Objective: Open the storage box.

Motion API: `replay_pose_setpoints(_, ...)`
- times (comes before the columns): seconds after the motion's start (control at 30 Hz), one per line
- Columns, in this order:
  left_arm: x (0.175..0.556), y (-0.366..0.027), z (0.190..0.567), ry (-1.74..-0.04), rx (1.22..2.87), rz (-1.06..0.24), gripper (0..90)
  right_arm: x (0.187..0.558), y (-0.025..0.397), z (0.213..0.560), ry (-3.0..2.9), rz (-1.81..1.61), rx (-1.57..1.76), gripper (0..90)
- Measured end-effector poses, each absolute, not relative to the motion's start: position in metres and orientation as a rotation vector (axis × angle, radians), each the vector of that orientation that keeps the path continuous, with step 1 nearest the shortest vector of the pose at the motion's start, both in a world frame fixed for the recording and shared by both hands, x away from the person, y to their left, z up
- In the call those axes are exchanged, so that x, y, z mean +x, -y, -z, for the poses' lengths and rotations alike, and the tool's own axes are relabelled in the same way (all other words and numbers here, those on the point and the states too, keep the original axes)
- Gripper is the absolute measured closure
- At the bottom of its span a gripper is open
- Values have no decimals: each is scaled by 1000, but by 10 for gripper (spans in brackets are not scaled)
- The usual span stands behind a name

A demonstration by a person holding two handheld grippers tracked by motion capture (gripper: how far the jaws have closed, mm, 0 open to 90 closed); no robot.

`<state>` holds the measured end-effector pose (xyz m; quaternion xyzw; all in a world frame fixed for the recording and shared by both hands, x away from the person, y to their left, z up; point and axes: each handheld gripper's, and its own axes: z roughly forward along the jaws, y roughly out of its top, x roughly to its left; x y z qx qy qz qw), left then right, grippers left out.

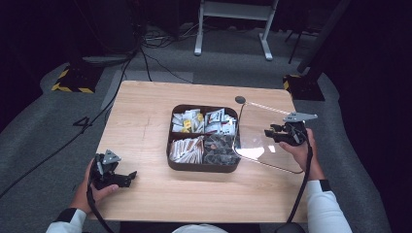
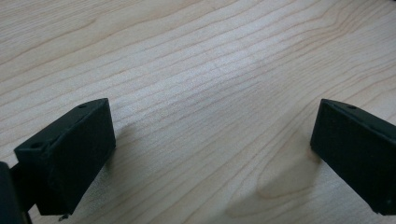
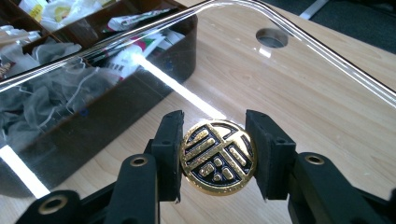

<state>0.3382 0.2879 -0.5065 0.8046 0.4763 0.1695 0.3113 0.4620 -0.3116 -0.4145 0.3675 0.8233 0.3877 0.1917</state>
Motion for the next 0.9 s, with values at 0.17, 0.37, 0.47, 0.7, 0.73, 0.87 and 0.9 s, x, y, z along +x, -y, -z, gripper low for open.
replay_pose_setpoints(0.17, 338, -288, 507, -1257, 2124, -448, 2, 460, 322, 420, -2308, -1075, 1057, 594)
replay_pose_setpoints(0.37, 338, -288, 507, -1258, 2124, -448, 2, 459, 328, 425, -2304, -1067, 1072, 594)
replay_pose_setpoints(0.47, 338, -288, 507, -1257, 2124, -448, 2, 459, 334, 430, -2305, -1054, 1091, 594)
replay_pose_setpoints(0.7, 338, -288, 507, -1257, 2124, -448, 2, 458, 346, 439, -2299, -1053, 1133, 594)
replay_pose_setpoints(0.73, 338, -288, 507, -1258, 2124, -448, 2, 458, 347, 440, -2297, -1048, 1135, 594)
replay_pose_setpoints(0.87, 338, -288, 507, -1258, 2123, -448, 2, 458, 351, 444, -2300, -1035, 1143, 594)
replay_pose_setpoints(0.9, 338, -288, 507, -1258, 2123, -448, 2, 457, 352, 445, -2302, -1034, 1148, 594)
